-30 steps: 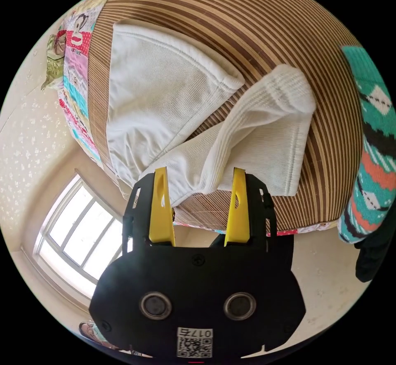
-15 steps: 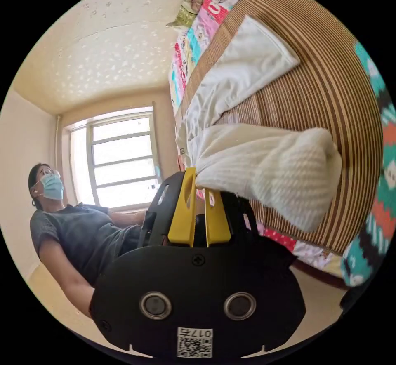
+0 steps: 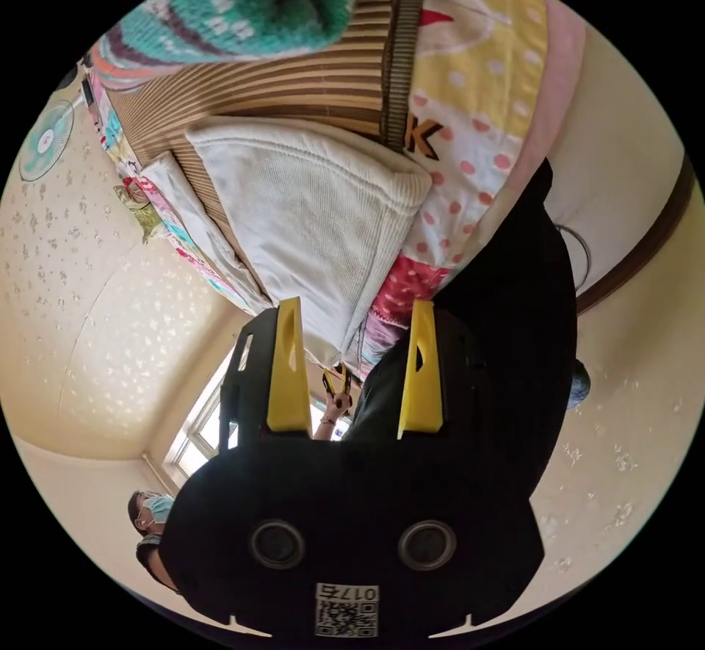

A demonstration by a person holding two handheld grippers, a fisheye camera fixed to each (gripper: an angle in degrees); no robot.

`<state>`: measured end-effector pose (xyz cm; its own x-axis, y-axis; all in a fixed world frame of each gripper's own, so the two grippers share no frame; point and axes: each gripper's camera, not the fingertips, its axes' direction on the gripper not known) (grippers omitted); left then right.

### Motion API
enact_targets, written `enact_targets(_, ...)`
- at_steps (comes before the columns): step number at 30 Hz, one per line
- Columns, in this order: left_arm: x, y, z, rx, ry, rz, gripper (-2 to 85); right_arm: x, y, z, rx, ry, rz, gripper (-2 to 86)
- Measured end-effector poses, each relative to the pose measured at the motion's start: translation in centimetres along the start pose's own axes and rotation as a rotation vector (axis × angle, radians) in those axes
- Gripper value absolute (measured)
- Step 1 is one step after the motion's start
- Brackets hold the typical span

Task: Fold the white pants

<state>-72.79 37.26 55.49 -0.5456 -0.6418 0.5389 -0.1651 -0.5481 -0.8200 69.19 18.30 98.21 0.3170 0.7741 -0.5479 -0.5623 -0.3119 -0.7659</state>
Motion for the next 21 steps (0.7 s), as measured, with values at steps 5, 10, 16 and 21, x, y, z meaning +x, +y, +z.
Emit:
enact_targets(5,1.5,-2.3,-0.6,-0.005,-0.073,-0.03,13.8,-0.2,-3.7,0.7,-0.045,0.04,-0.032,18.9)
enact_targets(10,1.0,-2.0,-1.8,0.024,-0.048,-0.019,14.1,0.4,-6.3,-1.5,-0.07,0.002,-0.073,19.2)
enact_targets(16,-0.7,-0.3,-2.8,0.017,-0.085,0.026,5.0,3.7,-7.8,-4.3,0.011,-0.009,0.056,17.6)
enact_targets(21,-2.6,3.1,-3.6,-0.06,-0.072,0.08,4.1,5.2,-9.6,-3.7,0.04,-0.05,0.073,17.1)
